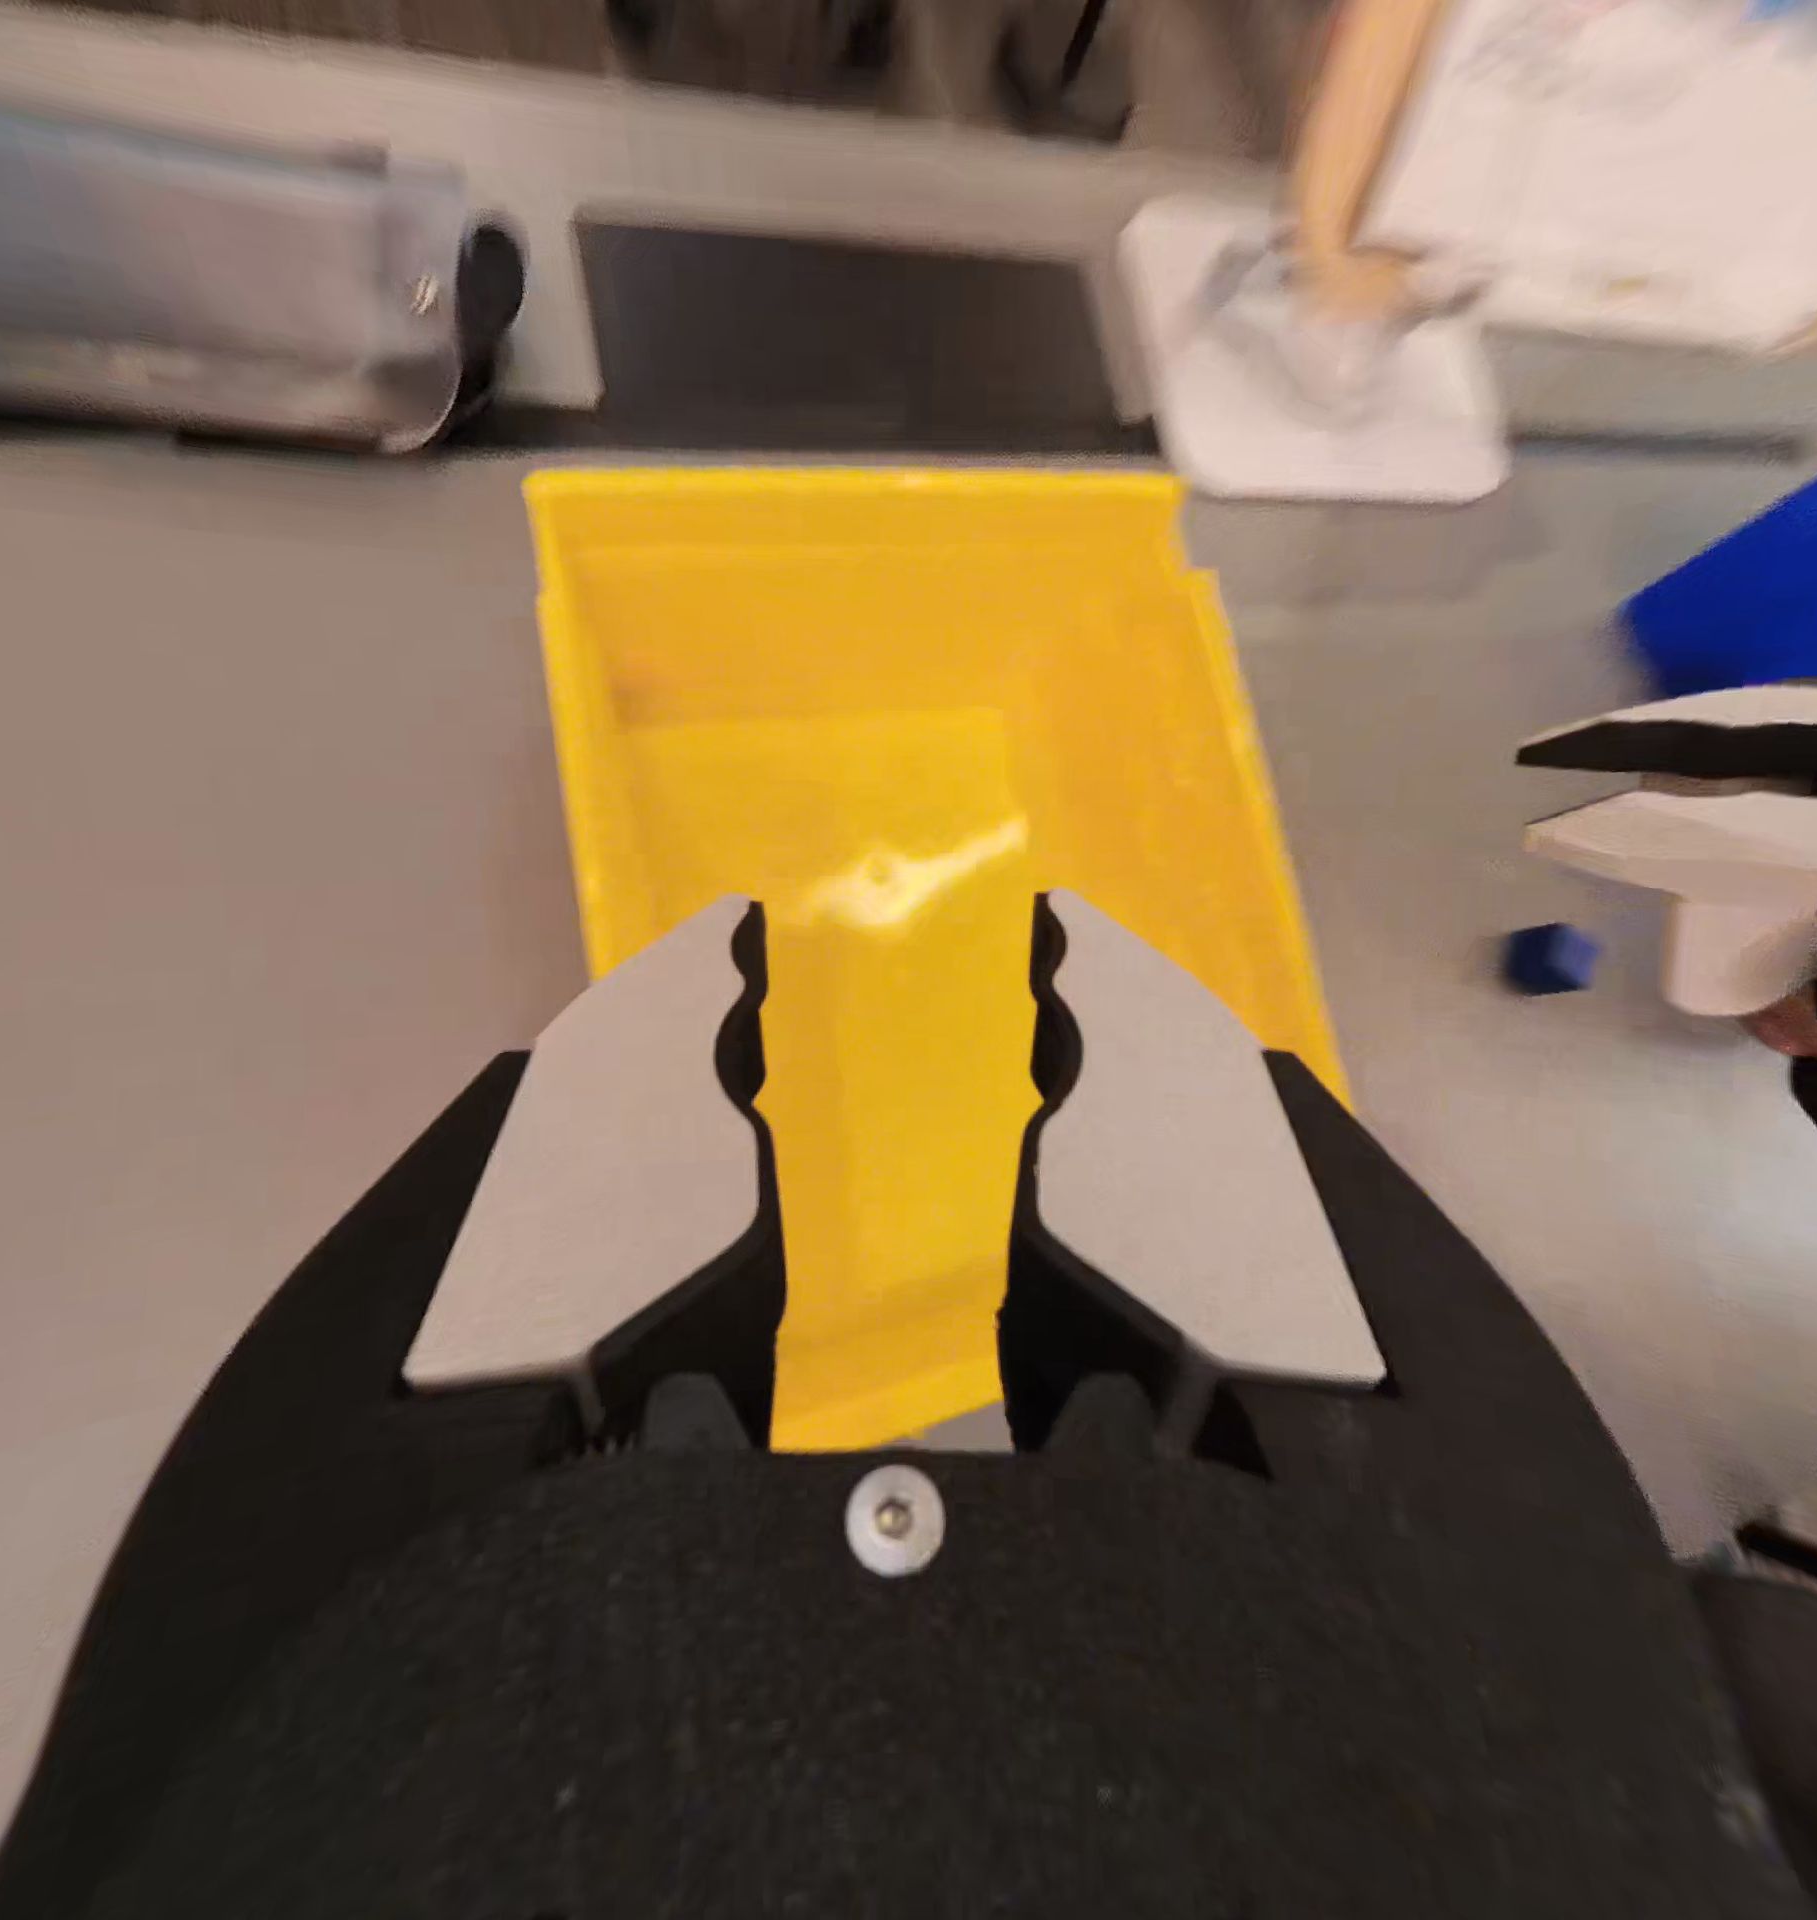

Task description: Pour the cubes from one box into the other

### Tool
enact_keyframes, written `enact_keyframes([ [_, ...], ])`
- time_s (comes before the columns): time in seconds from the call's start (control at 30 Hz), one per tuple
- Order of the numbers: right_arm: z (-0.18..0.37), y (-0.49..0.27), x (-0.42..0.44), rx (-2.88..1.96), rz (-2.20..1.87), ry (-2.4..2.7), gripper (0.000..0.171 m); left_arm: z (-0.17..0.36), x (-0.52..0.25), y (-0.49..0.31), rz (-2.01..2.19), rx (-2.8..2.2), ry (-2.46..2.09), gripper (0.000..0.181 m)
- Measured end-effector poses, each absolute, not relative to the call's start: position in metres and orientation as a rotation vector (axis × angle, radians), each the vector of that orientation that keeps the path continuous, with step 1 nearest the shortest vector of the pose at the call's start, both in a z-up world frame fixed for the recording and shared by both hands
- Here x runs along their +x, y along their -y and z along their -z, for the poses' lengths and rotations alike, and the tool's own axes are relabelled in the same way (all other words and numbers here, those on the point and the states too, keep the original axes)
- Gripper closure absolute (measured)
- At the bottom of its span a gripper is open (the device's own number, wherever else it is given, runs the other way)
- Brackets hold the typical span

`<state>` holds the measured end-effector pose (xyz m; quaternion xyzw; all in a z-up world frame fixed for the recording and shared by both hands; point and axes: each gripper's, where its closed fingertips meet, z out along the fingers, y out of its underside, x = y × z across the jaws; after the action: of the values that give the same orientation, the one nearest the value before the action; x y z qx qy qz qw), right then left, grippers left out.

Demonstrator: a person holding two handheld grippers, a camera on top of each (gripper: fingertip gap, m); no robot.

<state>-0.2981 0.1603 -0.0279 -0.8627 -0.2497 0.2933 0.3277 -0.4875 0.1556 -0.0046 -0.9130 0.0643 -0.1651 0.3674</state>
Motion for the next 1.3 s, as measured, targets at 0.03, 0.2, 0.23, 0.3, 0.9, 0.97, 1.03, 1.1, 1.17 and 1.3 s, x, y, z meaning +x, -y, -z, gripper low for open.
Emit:
enact_keyframes([
  [0.03, 0.016, -0.146, -0.270, -2.180, -0.724, 0.657, 0.134, -0.005, -0.477, -0.139, 0.427, -2.251, -0.175, 0.128],
  [0.2, 0.007, -0.080, -0.094, -1.955, -0.390, 0.522, 0.126, 0.014, -0.440, -0.056, 0.334, -2.018, -0.153, 0.116],
  [0.23, 0.013, -0.067, -0.063, -1.943, -0.353, 0.475, 0.125, 0.027, -0.427, -0.040, 0.349, -2.011, -0.169, 0.114],
  [0.3, 0.035, -0.040, -0.016, -1.962, -0.330, 0.393, 0.125, 0.053, -0.412, -0.015, 0.304, -2.011, -0.162, 0.118],
  [0.9, 0.161, -0.091, -0.120, -2.375, -0.284, 0.963, 0.117, 0.105, -0.321, 0.067, 0.338, -1.967, -0.223, 0.120],
  [0.97, 0.174, -0.101, -0.120, -2.428, -0.239, 0.983, 0.117, 0.113, -0.320, 0.065, 0.293, -1.983, -0.288, 0.127],
  [1.03, 0.184, -0.106, -0.119, -2.476, -0.209, 1.025, 0.132, 0.119, -0.324, 0.064, 0.279, -1.994, -0.302, 0.127],
  [1.1, 0.181, -0.112, -0.116, -2.477, -0.145, 1.045, 0.143, 0.121, -0.325, 0.064, 0.310, -2.004, -0.292, 0.127],
  [1.17, 0.161, -0.113, -0.115, -2.429, -0.114, 1.070, 0.143, 0.123, -0.327, 0.065, 0.331, -2.014, -0.278, 0.127],
  [1.3, 0.072, -0.118, -0.075, -2.229, -0.014, 1.005, 0.143, 0.125, -0.328, 0.068, 0.354, -2.026, -0.274, 0.128],
])
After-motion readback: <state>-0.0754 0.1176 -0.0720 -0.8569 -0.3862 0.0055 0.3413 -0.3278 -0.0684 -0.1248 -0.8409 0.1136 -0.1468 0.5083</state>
